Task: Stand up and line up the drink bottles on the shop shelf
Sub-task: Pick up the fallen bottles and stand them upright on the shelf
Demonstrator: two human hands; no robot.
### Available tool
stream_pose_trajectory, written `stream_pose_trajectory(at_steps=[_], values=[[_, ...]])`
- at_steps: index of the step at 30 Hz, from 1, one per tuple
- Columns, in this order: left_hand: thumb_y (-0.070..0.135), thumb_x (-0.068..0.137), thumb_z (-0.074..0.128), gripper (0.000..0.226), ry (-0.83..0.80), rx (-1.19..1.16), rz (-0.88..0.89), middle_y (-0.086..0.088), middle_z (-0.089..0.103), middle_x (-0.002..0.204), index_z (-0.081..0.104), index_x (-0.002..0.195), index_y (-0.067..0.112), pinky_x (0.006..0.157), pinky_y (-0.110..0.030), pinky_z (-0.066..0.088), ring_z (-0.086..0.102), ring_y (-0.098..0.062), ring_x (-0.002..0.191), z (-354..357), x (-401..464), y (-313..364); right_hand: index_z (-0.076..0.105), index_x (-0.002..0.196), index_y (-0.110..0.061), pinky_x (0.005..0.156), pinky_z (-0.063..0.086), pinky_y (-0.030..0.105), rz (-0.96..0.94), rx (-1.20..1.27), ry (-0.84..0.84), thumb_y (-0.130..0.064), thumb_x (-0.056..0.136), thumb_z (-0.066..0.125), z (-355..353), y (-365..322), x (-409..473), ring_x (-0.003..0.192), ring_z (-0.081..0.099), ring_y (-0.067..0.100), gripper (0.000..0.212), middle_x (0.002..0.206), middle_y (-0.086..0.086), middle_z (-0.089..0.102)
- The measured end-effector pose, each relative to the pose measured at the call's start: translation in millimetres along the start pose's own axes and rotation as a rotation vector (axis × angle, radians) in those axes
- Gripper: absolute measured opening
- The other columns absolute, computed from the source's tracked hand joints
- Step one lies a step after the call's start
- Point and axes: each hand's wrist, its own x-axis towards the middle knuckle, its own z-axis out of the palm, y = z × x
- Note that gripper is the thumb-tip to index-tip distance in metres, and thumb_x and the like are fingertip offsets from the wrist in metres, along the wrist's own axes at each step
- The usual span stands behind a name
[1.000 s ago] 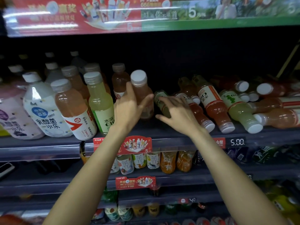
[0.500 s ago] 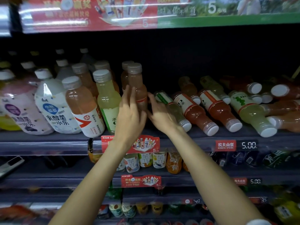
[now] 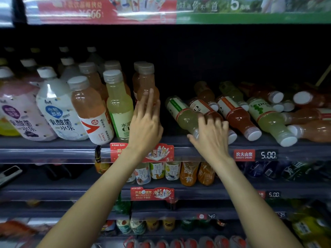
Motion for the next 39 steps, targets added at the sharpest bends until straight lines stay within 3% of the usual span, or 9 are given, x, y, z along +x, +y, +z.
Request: stream_pose_trajectory(at_steps=[5, 9, 13, 18, 21, 25, 29, 34, 39], values=[[0.017, 0.083, 0.062, 0.057, 0.090, -0.106, 0.028, -0.020, 0.028, 0.153, 0.048, 0.136, 0.003, 0.114, -0.044, 0.022, 0.021, -0.034, 0.140, -1, -2, -3, 0.057, 0.110, -0.006, 0.078, 0.034, 0.042, 0.076, 0.096, 0.125, -0.044, 0.068, 0.076, 7, 6, -2, 0.088, 0.055, 0.034, 0.059, 0.080, 0.017, 0.069], [0.026, 0.078, 0.074, 0.068, 0.080, -0.251, 0.201, -0.012, 0.046, 0.142, 0.043, 0.137, 0.011, 0.099, -0.036, 0.042, 0.044, -0.030, 0.126, -5, 7, 12, 0.058, 0.107, -0.013, 0.081, 0.034, 0.039, 0.187, 0.439, 0.180, -0.037, 0.068, 0.077, -2, 10, -2, 0.095, 0.054, 0.031, 0.050, 0.097, 0.008, 0.066], [0.034, 0.069, 0.082, 0.095, -0.033, -0.400, 0.078, -0.012, 0.050, 0.133, 0.027, 0.143, 0.013, 0.080, -0.037, 0.052, 0.053, -0.030, 0.116, -2, 20, 40, 0.056, 0.110, -0.016, 0.087, 0.044, 0.041, 0.161, 0.721, 0.306, -0.030, 0.070, 0.077, -23, 7, 13, 0.098, 0.058, 0.024, 0.048, 0.104, 0.002, 0.065], [0.022, 0.078, 0.076, 0.067, 0.078, -0.519, -0.097, -0.018, 0.054, 0.123, 0.042, 0.132, 0.001, 0.086, -0.043, 0.050, 0.055, -0.034, 0.109, 3, 43, 42, 0.055, 0.115, -0.018, 0.083, 0.051, 0.032, 0.153, 1.009, 0.287, -0.025, 0.072, 0.078, -36, -1, 62, 0.098, 0.062, 0.014, 0.049, 0.104, -0.001, 0.066], [0.014, 0.083, 0.070, 0.055, 0.083, -0.515, -0.118, -0.022, 0.055, 0.122, 0.046, 0.129, -0.004, 0.083, -0.042, 0.048, 0.058, -0.038, 0.105, 3, 52, 40, 0.052, 0.121, -0.015, 0.088, 0.049, 0.033, 0.161, 1.119, 0.052, -0.030, 0.083, 0.070, -34, -10, 89, 0.104, 0.056, 0.012, 0.044, 0.112, -0.001, 0.060], [0.003, 0.078, 0.067, 0.057, 0.155, -0.416, -0.127, -0.014, 0.051, 0.135, 0.049, 0.132, 0.003, 0.083, -0.038, 0.051, 0.053, -0.032, 0.118, -3, 40, 31, 0.048, 0.124, -0.012, 0.085, 0.049, 0.029, 0.151, 1.188, -0.117, -0.037, 0.094, 0.054, -30, -24, 108, 0.105, 0.059, 0.018, 0.040, 0.115, 0.005, 0.061], [0.002, 0.069, 0.069, 0.058, 0.234, -0.253, -0.124, -0.016, 0.050, 0.134, 0.054, 0.125, 0.006, 0.093, -0.044, 0.047, 0.040, -0.036, 0.121, -7, 21, 12, 0.039, 0.137, -0.012, 0.096, 0.045, 0.034, 0.095, 1.175, -0.217, -0.029, 0.090, 0.061, -16, -34, 117, 0.118, 0.052, 0.019, 0.055, 0.130, 0.008, 0.054], [0.004, 0.069, 0.073, 0.071, 0.112, -0.124, -0.111, -0.023, 0.034, 0.147, 0.047, 0.134, 0.003, 0.108, -0.046, 0.035, 0.029, -0.039, 0.135, -6, 13, 3, 0.024, 0.147, -0.018, 0.102, 0.033, 0.029, 0.026, 1.051, -0.115, -0.010, 0.084, 0.067, 13, -47, 97, 0.132, 0.038, 0.023, 0.077, 0.147, 0.009, 0.034], [0.010, 0.072, 0.071, 0.082, 0.031, -0.035, -0.094, -0.029, 0.022, 0.152, 0.034, 0.144, -0.001, 0.116, -0.045, 0.016, 0.020, -0.040, 0.142, -4, 1, 3, 0.001, 0.149, -0.038, 0.101, 0.039, 0.036, 0.043, 1.074, -0.115, -0.024, 0.090, 0.060, 35, -62, 77, 0.133, 0.039, 0.024, 0.085, 0.152, 0.006, 0.028]])
